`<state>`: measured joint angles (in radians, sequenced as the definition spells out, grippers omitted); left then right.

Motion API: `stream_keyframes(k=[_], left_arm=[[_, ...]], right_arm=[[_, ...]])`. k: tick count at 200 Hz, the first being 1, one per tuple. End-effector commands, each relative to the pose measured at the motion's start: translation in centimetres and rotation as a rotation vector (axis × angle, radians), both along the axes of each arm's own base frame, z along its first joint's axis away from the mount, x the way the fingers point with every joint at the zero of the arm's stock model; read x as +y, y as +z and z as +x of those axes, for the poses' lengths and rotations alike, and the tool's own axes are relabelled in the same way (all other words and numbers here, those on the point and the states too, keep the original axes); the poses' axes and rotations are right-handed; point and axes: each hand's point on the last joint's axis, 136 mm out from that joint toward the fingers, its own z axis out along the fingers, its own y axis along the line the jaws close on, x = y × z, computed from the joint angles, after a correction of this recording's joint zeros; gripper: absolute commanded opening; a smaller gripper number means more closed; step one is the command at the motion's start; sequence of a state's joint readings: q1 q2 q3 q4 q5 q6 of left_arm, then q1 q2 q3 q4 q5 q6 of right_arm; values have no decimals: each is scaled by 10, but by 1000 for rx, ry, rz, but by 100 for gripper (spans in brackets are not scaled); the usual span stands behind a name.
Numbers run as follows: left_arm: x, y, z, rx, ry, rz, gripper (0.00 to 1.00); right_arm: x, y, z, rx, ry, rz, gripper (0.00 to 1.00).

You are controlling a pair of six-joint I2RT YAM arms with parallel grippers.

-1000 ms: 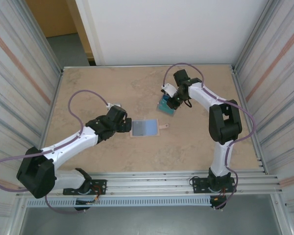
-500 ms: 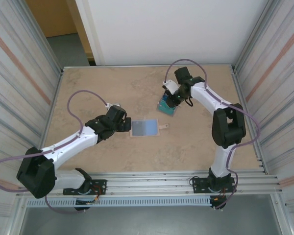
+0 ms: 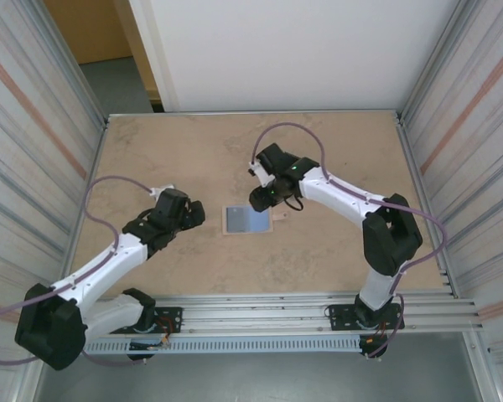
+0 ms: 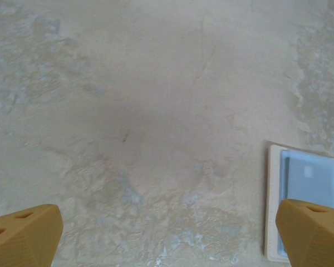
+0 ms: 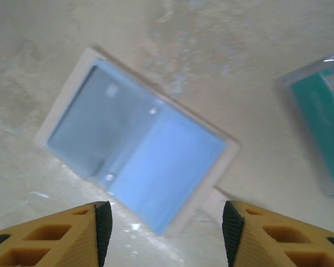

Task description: Take the credit cards out of the card holder

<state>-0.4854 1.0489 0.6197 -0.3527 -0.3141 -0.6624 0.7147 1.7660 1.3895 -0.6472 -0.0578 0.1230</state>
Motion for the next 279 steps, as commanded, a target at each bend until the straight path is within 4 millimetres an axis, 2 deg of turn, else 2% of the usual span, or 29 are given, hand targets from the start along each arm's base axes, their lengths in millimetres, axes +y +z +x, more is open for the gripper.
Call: stream_keyframes(k=[1, 44, 66, 89, 133, 205, 252, 279], left_arm=[[12, -1, -7, -20, 76, -63, 99], [33, -4, -21, -17, 138, -28, 99], [37, -4, -24, -29, 148, -25, 99], [37, -5, -25, -40, 148, -38, 99], [36, -6, -25, -37, 138, -46, 99], [32, -8, -24, -31, 126, -58, 99], [29, -9, -22, -26, 117, -63, 99], [28, -7, -21, -30, 113, -71, 99]], right_arm=[[16, -16, -7, 31, -87, -10, 58], [53, -42, -24, 73, -70, -39, 59], [72, -53, -30, 85, -43, -45, 63], [83, -61, -30, 67, -26, -83, 66], [84, -73, -20, 38, -33, -146, 68], [81, -98, -23, 82, -18, -193, 66], [76, -100, -23, 92, -28, -193, 54], [72, -95, -20, 78, -41, -190, 43]])
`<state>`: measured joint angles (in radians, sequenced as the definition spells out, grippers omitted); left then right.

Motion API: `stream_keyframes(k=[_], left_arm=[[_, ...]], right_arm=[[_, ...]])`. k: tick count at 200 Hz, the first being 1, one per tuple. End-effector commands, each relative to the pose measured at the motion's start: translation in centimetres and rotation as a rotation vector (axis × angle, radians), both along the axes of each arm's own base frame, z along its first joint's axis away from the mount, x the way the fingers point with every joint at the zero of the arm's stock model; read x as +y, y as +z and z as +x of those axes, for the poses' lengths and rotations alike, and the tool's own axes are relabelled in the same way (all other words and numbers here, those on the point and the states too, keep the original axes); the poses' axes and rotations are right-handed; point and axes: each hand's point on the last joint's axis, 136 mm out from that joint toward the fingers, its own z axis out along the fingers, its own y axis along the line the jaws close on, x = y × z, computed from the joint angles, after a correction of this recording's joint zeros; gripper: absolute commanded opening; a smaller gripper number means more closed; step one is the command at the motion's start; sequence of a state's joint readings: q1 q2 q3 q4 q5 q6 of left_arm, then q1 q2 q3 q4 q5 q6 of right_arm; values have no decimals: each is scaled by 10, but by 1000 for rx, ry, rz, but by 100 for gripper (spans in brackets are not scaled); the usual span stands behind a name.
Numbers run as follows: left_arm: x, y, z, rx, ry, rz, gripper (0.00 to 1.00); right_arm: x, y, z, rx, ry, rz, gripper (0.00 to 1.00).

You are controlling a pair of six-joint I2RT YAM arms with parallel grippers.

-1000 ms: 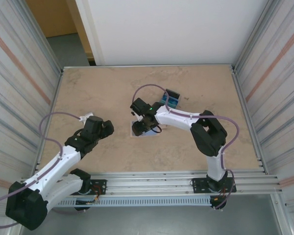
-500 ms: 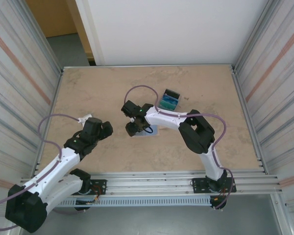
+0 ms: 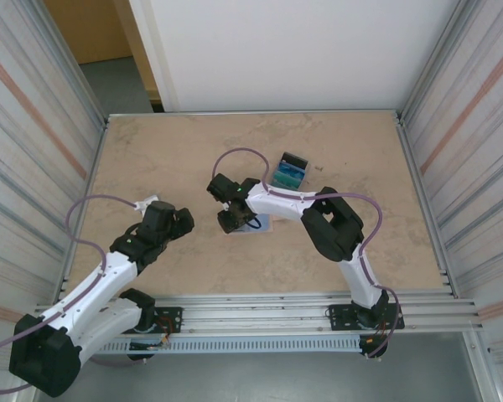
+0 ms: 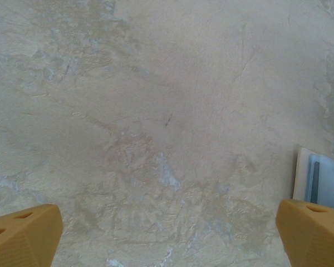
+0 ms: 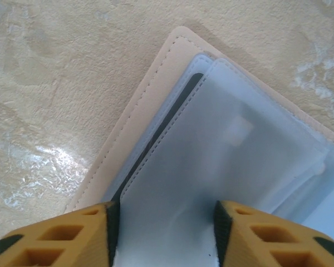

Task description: Take the credit cards out of the card holder

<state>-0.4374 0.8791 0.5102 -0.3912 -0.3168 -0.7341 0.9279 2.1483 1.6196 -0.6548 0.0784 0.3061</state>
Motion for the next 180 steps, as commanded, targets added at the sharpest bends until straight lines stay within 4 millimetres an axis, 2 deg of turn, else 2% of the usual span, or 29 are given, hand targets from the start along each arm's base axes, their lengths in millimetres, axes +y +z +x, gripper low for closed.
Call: stream_keyframes(k=[1, 49, 115, 180], left_arm=[[1, 0, 2, -10, 10, -13, 99], [-2, 6, 5, -20, -7, -10, 99], [-4, 14, 8, -35, -18, -8, 99], [-6, 18, 10, -41, -35, -7, 99]], right_arm=[[-14, -5, 1, 10, -34, -37, 43], [-18, 12, 7, -46, -53, -30, 34], [-38, 31, 16, -118, -113, -44, 37], [-68, 35, 21, -121, -194, -42, 37]])
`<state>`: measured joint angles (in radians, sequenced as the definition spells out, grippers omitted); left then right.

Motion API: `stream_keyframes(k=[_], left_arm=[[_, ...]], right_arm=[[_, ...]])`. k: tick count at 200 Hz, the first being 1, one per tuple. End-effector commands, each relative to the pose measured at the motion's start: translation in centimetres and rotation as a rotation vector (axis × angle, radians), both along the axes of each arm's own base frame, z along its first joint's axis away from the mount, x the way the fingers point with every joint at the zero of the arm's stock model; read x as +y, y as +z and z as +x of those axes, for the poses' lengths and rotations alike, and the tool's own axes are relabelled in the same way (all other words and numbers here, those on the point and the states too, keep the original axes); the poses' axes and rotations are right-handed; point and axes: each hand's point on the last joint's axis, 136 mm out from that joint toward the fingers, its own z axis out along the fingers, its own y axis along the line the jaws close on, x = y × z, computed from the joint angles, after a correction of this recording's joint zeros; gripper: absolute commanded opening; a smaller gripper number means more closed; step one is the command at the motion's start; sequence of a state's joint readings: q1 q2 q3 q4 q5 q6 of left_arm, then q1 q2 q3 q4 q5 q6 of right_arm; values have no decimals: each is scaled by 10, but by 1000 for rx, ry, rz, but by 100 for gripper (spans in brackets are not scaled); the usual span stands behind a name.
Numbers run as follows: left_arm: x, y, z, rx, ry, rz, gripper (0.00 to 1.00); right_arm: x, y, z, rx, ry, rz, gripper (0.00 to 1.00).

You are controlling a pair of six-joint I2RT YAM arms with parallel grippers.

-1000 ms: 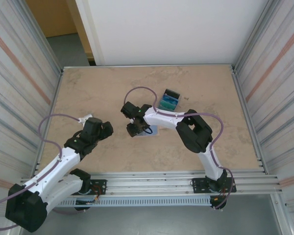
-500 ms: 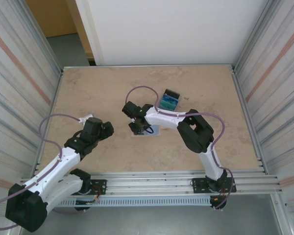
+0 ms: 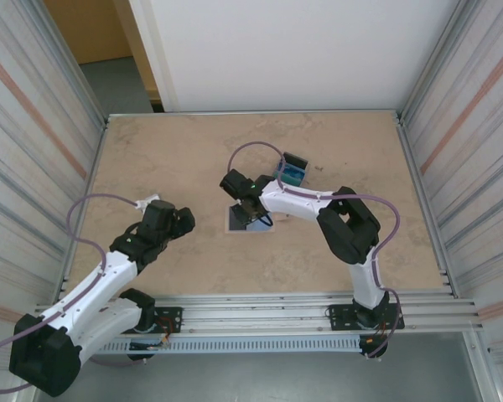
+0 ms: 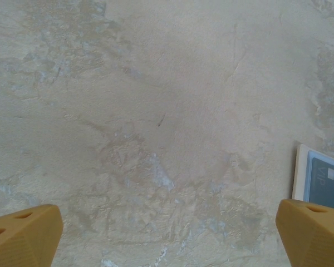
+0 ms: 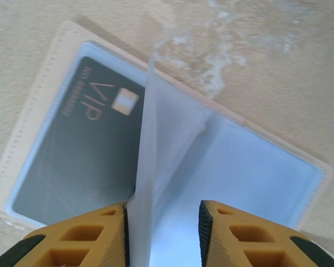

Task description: Take the credit cards out of the card holder

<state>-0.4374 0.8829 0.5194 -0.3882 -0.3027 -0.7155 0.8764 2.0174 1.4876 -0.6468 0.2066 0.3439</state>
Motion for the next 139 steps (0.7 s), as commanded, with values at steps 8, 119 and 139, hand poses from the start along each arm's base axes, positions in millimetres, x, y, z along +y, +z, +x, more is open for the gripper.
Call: stream_keyframes(k=[8, 119, 139], left_arm=[[-3, 15, 9, -36, -15, -8, 99], [-23, 11, 17, -13, -71, -29, 99], [-30, 11, 19, -8, -87, -17, 99]], right_arm=[[-19, 16, 5, -30, -77, 24, 37], [-65, -1, 0, 26, -182, 22, 36], [-70, -2, -1, 30, -193, 22, 36]])
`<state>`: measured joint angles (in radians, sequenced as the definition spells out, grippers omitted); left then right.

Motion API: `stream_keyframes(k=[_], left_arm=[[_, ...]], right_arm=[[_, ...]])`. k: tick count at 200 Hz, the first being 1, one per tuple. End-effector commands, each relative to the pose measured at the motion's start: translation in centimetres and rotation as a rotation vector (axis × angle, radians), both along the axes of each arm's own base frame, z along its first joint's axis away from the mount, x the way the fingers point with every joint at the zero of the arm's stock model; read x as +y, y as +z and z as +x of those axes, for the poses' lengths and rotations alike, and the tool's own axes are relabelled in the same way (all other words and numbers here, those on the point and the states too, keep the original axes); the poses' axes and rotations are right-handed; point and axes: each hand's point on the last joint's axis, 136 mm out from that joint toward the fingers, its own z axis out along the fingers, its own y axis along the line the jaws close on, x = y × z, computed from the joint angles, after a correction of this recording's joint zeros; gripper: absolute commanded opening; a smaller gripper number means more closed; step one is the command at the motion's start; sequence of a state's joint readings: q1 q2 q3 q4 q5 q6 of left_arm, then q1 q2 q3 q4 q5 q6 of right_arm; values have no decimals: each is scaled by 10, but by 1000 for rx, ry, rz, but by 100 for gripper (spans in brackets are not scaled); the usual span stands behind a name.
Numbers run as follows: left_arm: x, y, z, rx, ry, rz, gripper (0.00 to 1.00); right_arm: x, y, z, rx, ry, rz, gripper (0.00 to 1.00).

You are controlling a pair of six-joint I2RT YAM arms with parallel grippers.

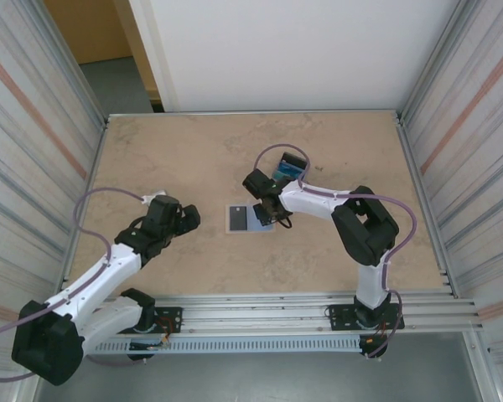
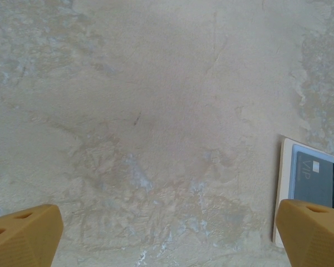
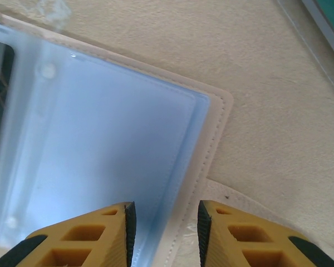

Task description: Take the credit cards out of the card holder

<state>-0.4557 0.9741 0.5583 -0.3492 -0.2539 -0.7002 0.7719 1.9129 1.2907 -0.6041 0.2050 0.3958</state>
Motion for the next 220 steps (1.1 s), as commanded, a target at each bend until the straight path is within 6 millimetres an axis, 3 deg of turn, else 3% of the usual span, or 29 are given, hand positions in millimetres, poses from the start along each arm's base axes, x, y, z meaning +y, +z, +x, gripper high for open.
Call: stream_keyframes(k=[1, 91, 131, 176, 189, 220], left_arm=[[-11, 14, 9, -36, -27, -1, 99], [-52, 9, 20, -5, -137, 123, 99], [-65, 7, 23, 2, -163, 145, 99], [-67, 12, 24, -22, -171, 136, 99], [-67, 12, 23, -26, -172, 136, 99], [-66, 12, 24, -31, -166, 133, 99]], right_arm=[[-4, 12, -1, -12, -42, 38, 36], [-28, 37, -1, -72, -94, 64, 35], [-26, 75, -1, -205, -103, 219, 40], [-37, 132, -1, -395, -96, 331, 31], [-36, 143, -2, -409, -79, 378, 32], [-22, 154, -4, -307, -9, 582, 25]])
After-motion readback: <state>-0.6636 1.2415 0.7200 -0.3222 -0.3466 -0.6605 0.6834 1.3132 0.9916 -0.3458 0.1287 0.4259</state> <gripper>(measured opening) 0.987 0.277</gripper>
